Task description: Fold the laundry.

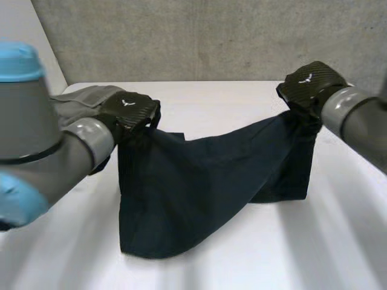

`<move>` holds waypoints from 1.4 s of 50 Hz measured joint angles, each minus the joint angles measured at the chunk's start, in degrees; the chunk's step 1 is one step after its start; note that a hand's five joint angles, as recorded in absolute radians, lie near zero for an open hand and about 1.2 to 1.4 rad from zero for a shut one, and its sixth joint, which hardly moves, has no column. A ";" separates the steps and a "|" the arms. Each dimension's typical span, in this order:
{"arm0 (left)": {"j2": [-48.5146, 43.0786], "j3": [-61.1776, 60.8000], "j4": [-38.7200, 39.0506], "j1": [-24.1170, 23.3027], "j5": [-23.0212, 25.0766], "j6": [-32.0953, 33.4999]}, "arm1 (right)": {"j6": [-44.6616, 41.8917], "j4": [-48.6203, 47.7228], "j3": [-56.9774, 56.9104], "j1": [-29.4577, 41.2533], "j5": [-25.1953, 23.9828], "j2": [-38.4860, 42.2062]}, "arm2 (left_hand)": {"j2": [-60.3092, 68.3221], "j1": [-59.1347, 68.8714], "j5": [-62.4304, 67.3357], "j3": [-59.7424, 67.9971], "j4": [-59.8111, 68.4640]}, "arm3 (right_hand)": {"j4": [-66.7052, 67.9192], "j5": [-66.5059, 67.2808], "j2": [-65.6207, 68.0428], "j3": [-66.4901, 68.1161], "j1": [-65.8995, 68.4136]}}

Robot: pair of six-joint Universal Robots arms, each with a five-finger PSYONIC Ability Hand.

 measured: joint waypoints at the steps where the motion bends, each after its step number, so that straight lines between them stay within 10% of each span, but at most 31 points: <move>1: -0.78 0.67 0.26 0.08 -0.01 0.07 | 0.52 -0.75 -0.66 0.04 0.11 0.97 | 0.00 0.00 0.00 0.00 0.00 | 0.00 -0.01 0.00 0.00 0.00; 15: -9.12 29.11 22.93 3.32 -1.07 -0.63 | 12.27 -31.61 -24.18 0.49 7.86 10.94 | 0.03 0.00 0.00 0.05 0.02 | 0.00 0.00 0.00 0.00 0.00; 27: 0.71 22.37 27.39 3.65 -1.05 -4.78 | 11.88 -34.33 -20.58 1.57 7.77 4.72 | 0.04 0.00 0.00 0.05 0.02 | 0.00 0.00 0.00 0.00 0.29; 44: 4.30 -23.01 18.62 1.65 3.05 1.35 | 5.23 -16.56 23.25 1.58 -0.15 2.83 | 0.05 0.02 -0.01 0.06 0.02 | 0.00 0.00 0.00 0.00 0.30; 70: 16.65 -30.30 -8.31 -1.34 2.86 10.66 | -9.37 -4.58 37.55 -1.99 -2.18 -11.27 | 0.05 0.02 -0.01 0.06 0.02 | 0.01 0.01 0.00 0.00 0.30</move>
